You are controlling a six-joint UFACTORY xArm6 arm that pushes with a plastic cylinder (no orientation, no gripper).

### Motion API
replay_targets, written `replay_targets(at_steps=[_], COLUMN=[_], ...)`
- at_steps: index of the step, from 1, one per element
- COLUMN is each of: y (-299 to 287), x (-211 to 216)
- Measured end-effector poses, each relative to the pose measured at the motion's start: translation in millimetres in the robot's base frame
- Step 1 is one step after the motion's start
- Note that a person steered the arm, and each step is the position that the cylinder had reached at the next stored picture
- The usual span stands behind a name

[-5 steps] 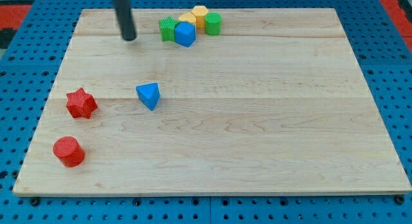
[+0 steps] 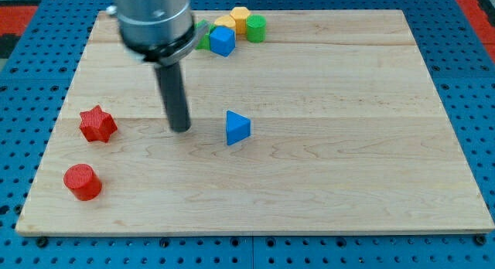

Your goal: Push blue triangle close to the blue cube

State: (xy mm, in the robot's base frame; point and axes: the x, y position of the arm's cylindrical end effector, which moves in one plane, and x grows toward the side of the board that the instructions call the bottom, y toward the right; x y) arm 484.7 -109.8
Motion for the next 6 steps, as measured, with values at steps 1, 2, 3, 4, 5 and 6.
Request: replay_targets(at_steps=[1,2,3,4,5,6], y=[71.3,78.9,80.0,91.8,104.4,124.1], x=[36.3,-8.4,-71.2,-70.3,-42.4,-94.3])
